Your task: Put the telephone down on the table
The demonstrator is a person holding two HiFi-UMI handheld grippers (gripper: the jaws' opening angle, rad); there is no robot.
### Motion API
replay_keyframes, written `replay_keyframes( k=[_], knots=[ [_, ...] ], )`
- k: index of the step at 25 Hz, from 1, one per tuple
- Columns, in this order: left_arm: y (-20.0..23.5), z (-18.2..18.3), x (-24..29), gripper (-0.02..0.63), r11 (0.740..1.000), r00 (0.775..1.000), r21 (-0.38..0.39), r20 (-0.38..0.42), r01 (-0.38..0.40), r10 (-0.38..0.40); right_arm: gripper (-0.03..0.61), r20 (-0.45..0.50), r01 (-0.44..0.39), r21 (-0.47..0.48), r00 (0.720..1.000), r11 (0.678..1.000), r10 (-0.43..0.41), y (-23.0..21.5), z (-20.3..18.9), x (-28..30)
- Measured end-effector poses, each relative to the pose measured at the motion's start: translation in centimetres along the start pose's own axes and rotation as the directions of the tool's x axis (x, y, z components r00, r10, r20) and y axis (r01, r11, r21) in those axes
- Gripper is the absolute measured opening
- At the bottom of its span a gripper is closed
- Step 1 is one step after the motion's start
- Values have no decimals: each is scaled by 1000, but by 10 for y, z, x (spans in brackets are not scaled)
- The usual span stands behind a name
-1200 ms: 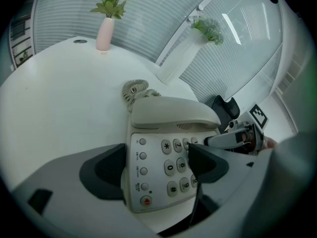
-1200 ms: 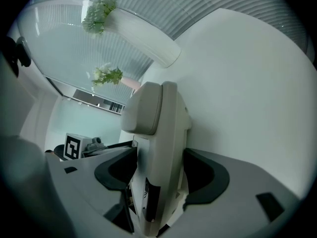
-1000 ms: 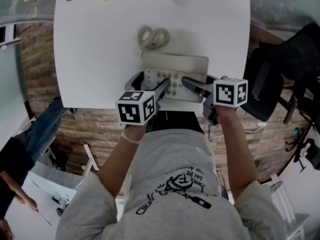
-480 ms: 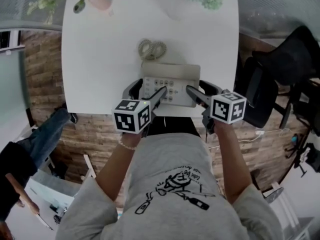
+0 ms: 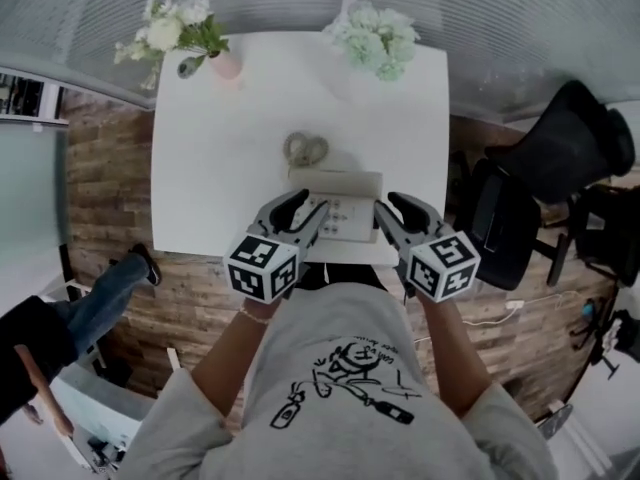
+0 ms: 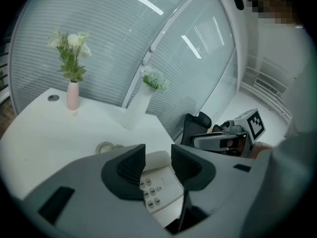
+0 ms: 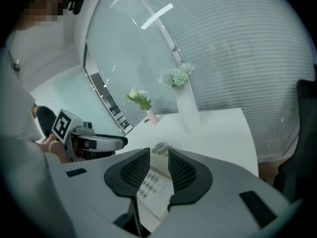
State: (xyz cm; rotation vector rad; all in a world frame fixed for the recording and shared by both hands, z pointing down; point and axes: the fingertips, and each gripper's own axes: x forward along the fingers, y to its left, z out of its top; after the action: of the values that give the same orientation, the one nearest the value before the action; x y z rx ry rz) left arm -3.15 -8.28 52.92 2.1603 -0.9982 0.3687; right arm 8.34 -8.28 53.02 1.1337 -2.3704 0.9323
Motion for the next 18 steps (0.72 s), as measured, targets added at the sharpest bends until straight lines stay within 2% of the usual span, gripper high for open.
replay_keyframes(
  k=[2, 5, 8, 13, 18],
  knots=[
    [-14, 15, -9, 135, 999, 999, 32, 33, 22, -23, 121, 49, 5, -63, 999, 998, -2, 14, 19, -11],
    [-36, 40, -26, 53, 993, 993, 100, 94, 59, -68, 103, 128, -1, -123, 992, 992, 17, 34, 47, -26],
    [-59, 58, -45, 13, 983, 984, 155, 139, 94, -116, 80, 175, -4, -172, 984, 985, 35, 56, 68, -41],
    [-91, 95, -71, 2, 964, 962, 246, 223, 99, -155, 72, 249, 12, -254, 967, 967, 54, 88, 105, -68],
    [-116, 128, -86, 2, 946, 925, 305, 319, 107, -208, 58, 317, 0, -292, 943, 957, 96, 107, 137, -85]
  ],
)
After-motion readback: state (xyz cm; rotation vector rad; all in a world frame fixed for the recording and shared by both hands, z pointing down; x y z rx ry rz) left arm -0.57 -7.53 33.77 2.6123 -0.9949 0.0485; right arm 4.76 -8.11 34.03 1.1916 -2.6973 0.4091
